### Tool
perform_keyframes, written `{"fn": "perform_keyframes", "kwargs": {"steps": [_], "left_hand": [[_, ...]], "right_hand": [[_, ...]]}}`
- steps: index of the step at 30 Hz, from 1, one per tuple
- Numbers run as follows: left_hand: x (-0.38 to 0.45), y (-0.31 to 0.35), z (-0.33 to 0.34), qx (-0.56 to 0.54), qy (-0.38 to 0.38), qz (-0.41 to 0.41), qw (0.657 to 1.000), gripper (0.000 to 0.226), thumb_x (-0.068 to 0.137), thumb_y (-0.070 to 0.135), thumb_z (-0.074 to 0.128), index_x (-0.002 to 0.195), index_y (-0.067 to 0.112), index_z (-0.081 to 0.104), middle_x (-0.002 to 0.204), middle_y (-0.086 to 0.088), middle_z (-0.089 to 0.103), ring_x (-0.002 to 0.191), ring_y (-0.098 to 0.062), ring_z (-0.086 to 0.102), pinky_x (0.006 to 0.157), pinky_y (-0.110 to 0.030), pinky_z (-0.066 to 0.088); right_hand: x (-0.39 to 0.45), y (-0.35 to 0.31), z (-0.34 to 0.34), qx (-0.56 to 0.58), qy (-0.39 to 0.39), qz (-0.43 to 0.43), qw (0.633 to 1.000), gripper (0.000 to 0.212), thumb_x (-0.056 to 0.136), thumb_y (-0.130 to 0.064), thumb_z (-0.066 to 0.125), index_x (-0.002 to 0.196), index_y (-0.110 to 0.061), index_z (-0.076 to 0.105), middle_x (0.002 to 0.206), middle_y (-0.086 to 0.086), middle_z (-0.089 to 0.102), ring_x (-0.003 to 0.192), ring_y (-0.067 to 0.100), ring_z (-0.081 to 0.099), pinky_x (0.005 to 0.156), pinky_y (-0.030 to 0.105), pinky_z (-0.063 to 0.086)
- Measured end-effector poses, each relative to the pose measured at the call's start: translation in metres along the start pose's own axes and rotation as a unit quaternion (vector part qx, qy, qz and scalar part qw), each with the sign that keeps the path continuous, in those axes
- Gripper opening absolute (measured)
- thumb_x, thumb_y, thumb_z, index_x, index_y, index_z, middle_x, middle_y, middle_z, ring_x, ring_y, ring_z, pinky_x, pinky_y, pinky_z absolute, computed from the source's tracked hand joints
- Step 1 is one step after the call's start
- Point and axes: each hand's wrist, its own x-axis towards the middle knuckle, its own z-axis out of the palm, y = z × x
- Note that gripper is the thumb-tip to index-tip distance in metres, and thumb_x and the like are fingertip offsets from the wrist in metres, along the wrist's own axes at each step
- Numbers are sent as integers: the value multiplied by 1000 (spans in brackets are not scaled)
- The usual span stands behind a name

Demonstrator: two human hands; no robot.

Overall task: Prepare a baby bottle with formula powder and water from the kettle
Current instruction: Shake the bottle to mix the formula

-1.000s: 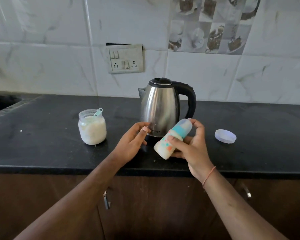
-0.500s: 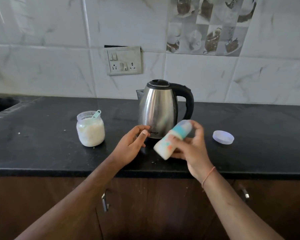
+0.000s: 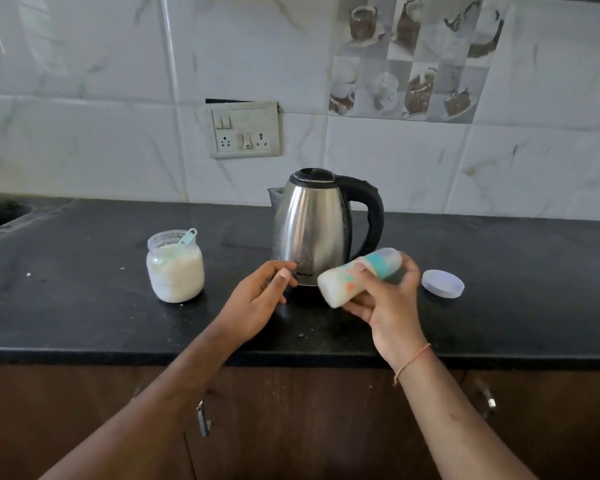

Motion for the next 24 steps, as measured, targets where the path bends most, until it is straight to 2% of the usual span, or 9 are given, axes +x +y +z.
{"fn": "perform_keyframes", "kwargs": {"steps": [2,3,6,10,14,17,19,22,24], "left_hand": [[2,0,-1,-3,2,0,1000,34,111,46,46,135,34,66,113,13,74,93,-11,72,81,-21,54],[2,0,-1,-4,5,1,1000,37,109,50,46,135,33,66,114,12,75,93,-11,72,81,-22,54],[0,1,0,-10,10,6,1000,42,107,53,45,136,31,66,114,10,75,93,-11,72,80,-21,55],[2,-1,0,-4,8,-6,1000,31,115,40,45,138,32,65,115,7,75,93,-11,72,81,-22,54],[1,-1,-1,-1,11,-2,1000,34,113,44,45,138,32,66,115,9,75,94,-13,73,83,-26,55],[1,-3,0,5,8,-3,1000,32,114,43,45,137,34,66,114,10,75,93,-11,72,83,-27,54],[3,-4,-2,5,12,-1,1000,31,115,42,44,136,36,66,115,11,75,93,-11,72,83,-27,54],[2,-6,-1,6,11,3,1000,32,115,45,44,136,36,66,117,10,75,93,-12,72,84,-29,54],[1,-6,-1,9,8,-1,1000,34,112,50,44,135,36,65,115,12,75,93,-12,72,84,-29,54]], "right_hand": [[-4,4,2,-55,-52,45,996,70,90,-6,85,140,-37,47,124,9,70,103,25,80,72,45,67],[-2,4,3,-57,-25,17,998,72,90,-7,85,142,-37,46,126,8,69,105,27,80,73,46,68],[9,0,-7,108,117,-51,986,77,95,-10,82,149,-36,35,139,5,57,119,32,74,75,46,68],[1,6,-2,-54,-26,19,998,73,90,-10,85,145,-35,45,131,9,68,113,30,78,79,54,68],[13,1,-8,120,112,-39,986,75,94,-10,82,150,-32,37,144,9,58,120,35,74,74,49,67],[3,6,-4,-38,-33,14,999,70,90,-8,85,143,-33,46,129,10,70,112,32,78,72,49,67],[3,6,0,-62,-14,-2,998,70,90,-11,86,143,-36,47,128,9,69,112,31,78,76,50,68],[11,-1,-7,93,91,-34,991,72,95,-11,81,146,-39,39,137,5,60,121,33,73,75,47,68],[7,2,-4,-9,-5,-8,1000,69,93,-7,82,144,-36,45,133,9,67,115,33,76,73,49,68]]}}
